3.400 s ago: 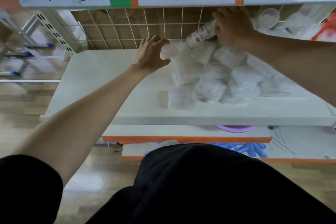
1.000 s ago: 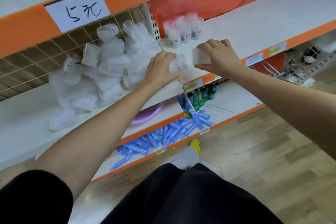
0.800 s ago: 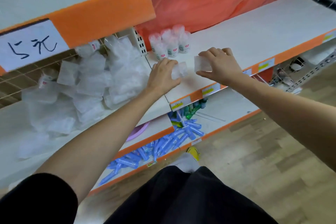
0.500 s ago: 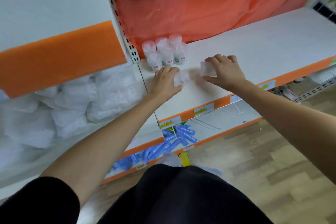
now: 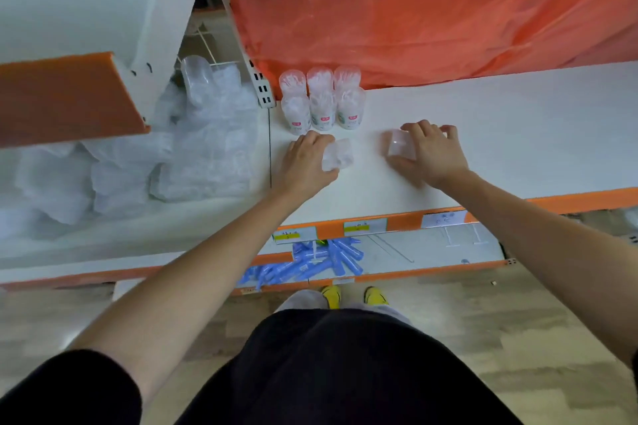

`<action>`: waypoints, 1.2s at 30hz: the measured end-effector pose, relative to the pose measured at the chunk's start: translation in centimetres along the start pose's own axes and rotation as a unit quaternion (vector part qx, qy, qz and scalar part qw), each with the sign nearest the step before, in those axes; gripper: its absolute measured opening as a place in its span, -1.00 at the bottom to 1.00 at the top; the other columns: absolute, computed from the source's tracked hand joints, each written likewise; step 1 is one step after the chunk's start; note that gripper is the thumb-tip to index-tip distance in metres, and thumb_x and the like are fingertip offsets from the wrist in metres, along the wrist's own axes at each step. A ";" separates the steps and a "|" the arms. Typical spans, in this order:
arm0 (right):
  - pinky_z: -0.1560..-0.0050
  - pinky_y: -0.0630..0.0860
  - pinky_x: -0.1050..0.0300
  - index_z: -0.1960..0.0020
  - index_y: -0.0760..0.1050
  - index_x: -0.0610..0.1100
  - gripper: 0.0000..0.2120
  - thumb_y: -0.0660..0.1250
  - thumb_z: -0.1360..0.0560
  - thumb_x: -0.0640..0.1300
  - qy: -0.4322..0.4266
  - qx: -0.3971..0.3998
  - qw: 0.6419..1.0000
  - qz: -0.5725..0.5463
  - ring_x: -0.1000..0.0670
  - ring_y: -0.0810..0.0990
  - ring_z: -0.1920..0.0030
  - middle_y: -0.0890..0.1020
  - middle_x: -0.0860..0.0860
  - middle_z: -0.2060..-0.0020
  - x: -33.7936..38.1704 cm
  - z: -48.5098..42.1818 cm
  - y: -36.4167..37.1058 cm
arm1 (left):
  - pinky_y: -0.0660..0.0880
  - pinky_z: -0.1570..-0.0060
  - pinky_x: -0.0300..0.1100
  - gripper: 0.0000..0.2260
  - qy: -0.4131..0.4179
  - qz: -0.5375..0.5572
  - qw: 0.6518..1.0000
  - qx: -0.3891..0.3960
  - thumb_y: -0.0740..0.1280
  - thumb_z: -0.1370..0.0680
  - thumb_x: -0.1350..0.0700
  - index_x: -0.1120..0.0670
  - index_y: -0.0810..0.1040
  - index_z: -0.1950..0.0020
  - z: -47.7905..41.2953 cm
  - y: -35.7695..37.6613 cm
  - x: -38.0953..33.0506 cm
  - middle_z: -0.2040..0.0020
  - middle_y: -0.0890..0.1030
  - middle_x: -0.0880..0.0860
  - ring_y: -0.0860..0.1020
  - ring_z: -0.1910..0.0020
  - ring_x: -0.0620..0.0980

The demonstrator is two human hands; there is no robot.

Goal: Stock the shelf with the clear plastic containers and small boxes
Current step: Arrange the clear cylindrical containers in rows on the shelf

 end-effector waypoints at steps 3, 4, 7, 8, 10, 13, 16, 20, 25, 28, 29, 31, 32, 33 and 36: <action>-0.35 0.16 -0.12 -0.42 0.35 -0.15 -0.32 0.31 -0.49 0.28 -0.020 0.020 1.000 -0.013 -0.19 0.47 -0.28 0.49 -0.14 -0.29 -0.9 -0.3 0.4 | 0.31 -0.13 -0.11 -0.48 -0.031 -0.002 0.999 -0.010 0.46 -0.42 0.03 0.12 0.47 -0.34 0.4 0.1 -0.4 -0.19 0.51 0.10 0.48 -0.16 0.13; -0.35 0.17 -0.12 -0.43 0.34 -0.16 -0.29 0.30 -0.48 0.31 -0.025 0.021 0.999 -0.023 -0.18 0.47 -0.29 0.48 -0.13 -0.31 -1.2 -0.3 0.5 | 0.30 -0.14 -0.13 -0.47 -0.040 -0.001 0.999 -0.008 0.46 -0.43 0.02 0.12 0.46 -0.35 0.6 0.2 -0.7 -0.19 0.51 0.10 0.47 -0.17 0.13; -0.37 0.14 -0.11 -0.41 0.34 -0.20 -0.28 0.18 -0.50 0.34 -0.053 -0.028 0.996 -0.061 -0.14 0.40 -0.35 0.43 -0.13 -0.36 -1.8 -0.1 0.0 | 0.30 -0.11 -0.15 -0.50 -0.081 0.021 0.996 -0.021 0.48 -0.44 0.02 0.10 0.49 -0.33 0.9 0.2 -1.1 -0.20 0.50 0.10 0.45 -0.19 0.11; -0.37 0.11 -0.09 -0.40 0.35 -0.21 -0.31 0.15 -0.52 0.31 -0.064 -0.057 0.993 -0.076 -0.13 0.37 -0.38 0.42 -0.14 -0.37 -1.7 0.1 -0.4 | 0.31 -0.08 -0.15 -0.51 -0.097 0.029 0.994 -0.030 0.49 -0.43 0.01 0.09 0.50 -0.31 1.1 0.3 -1.2 -0.19 0.49 0.09 0.45 -0.19 0.10; -0.37 0.07 -0.03 -0.37 0.37 -0.22 -0.41 0.17 -0.55 0.20 -0.081 -0.111 0.984 -0.113 -0.10 0.32 -0.43 0.40 -0.16 -0.39 -1.2 0.2 -1.2 | 0.32 -0.03 -0.16 -0.52 -0.128 0.040 0.990 -0.050 0.51 -0.41 -0.03 0.06 0.52 -0.28 1.7 0.4 -1.4 -0.17 0.49 0.06 0.46 -0.17 0.07; -0.35 0.09 -0.01 -0.34 0.40 -0.21 -0.54 0.20 -0.57 0.06 -0.087 -0.145 0.969 -0.180 -0.07 0.32 -0.43 0.41 -0.15 -0.37 0.0 0.5 -1.7 | 0.38 -0.02 -0.12 -0.51 -0.167 0.058 0.982 -0.072 0.52 -0.39 -0.08 0.03 0.52 -0.25 2.4 0.6 -1.6 -0.17 0.48 0.02 0.50 -0.13 0.07; -0.33 0.15 -0.03 -0.31 0.44 -0.20 -0.60 0.21 -0.57 0.01 -0.088 -0.149 0.958 -0.229 -0.07 0.38 -0.37 0.46 -0.12 -0.31 1.2 0.9 -1.2 | 0.41 -0.04 -0.11 -0.49 -0.187 0.077 0.975 -0.090 0.53 -0.38 -0.06 0.07 0.52 -0.26 2.8 0.7 -1.8 -0.18 0.49 0.05 0.53 -0.10 0.08; -0.19 0.39 -0.12 -0.22 0.49 -0.18 -0.65 0.20 -0.56 0.01 -0.088 -0.106 0.946 -0.295 -0.05 0.50 -0.14 0.56 -0.08 -0.14 3.4 1.5 0.3 | 0.25 0.10 -0.30 -0.49 -0.208 0.106 0.966 -0.109 0.55 -0.38 -0.02 0.13 0.50 -0.23 3.0 0.6 -1.8 -0.17 0.49 0.08 0.51 -0.08 0.06; 0.12 0.44 0.32 -0.11 0.49 -0.10 -0.81 0.33 -0.57 -0.02 0.043 -0.006 0.876 -0.480 0.21 0.54 0.16 0.59 0.09 0.12 6.3 1.6 1.5 | 0.34 0.14 -0.22 -0.50 -0.243 0.161 0.948 -0.127 0.56 -0.36 -0.04 0.10 0.48 -0.20 3.2 0.2 -0.8 -0.12 0.55 0.04 0.52 -0.04 0.01; 0.12 0.46 0.38 -0.13 0.46 -0.06 -0.75 0.37 -0.56 0.05 0.112 0.028 0.826 -0.551 0.11 0.63 0.11 0.65 0.06 0.15 7.6 1.0 2.3 | 0.47 0.06 -0.11 -0.48 -0.250 0.207 0.936 -0.136 0.58 -0.33 -0.03 0.11 0.48 -0.18 3.3 0.2 0.0 -0.09 0.56 0.04 0.53 -0.03 0.01; 0.08 0.49 0.34 -0.14 0.46 -0.06 -0.72 0.38 -0.54 0.08 0.122 0.037 0.815 -0.565 0.05 0.66 0.09 0.67 0.02 0.13 8.0 0.8 2.5 | 0.48 0.08 -0.12 -0.47 -0.252 0.221 0.932 -0.136 0.58 -0.32 -0.05 0.10 0.48 -0.17 3.4 0.3 0.1 -0.08 0.56 0.03 0.53 -0.02 -0.01; -0.02 0.55 0.20 -0.15 0.47 -0.06 -0.67 0.41 -0.52 0.11 0.137 0.052 0.798 -0.585 -0.02 0.68 0.05 0.69 -0.03 0.10 8.8 0.5 3.0 | 0.49 0.13 -0.14 -0.46 -0.246 0.238 0.929 -0.144 0.59 -0.30 -0.11 0.09 0.49 -0.13 3.5 0.4 0.4 -0.05 0.57 0.01 0.55 0.02 -0.03; -0.06 0.57 0.12 -0.15 0.47 -0.06 -0.65 0.42 -0.50 0.12 0.145 0.055 0.792 -0.591 -0.03 0.68 0.04 0.69 -0.05 0.09 9.1 0.4 3.3 | 0.50 0.15 -0.14 -0.46 -0.246 0.240 0.928 -0.146 0.59 -0.28 -0.13 0.08 0.49 -0.12 3.5 0.5 0.5 -0.03 0.58 0.00 0.56 0.04 -0.04; -0.09 0.59 0.05 -0.15 0.48 -0.05 -0.64 0.44 -0.48 0.13 0.154 0.055 0.788 -0.594 -0.03 0.68 0.03 0.69 -0.06 0.08 9.3 0.3 3.4 | 0.50 0.17 -0.15 -0.46 -0.246 0.243 0.927 -0.146 0.59 -0.28 -0.14 0.07 0.49 -0.11 3.5 0.6 0.6 -0.02 0.58 -0.01 0.56 0.05 -0.05; -0.12 0.59 -0.11 -0.12 0.49 -0.02 -0.60 0.48 -0.42 0.16 0.192 0.048 0.763 -0.615 -0.06 0.68 0.03 0.69 -0.08 0.07 9.4 0.0 3.7 | 0.51 0.16 -0.22 -0.48 -0.242 0.312 0.911 -0.122 0.57 -0.24 -0.13 0.01 0.48 -0.06 3.4 1.3 0.5 -0.01 0.60 -0.01 0.58 0.06 -0.09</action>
Point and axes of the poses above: each hand's wrist, its own z-axis away from the middle knuckle, its own y-axis out of the palm, x = y × z, the point moved 6 cm from there along -z, towards the middle knuckle
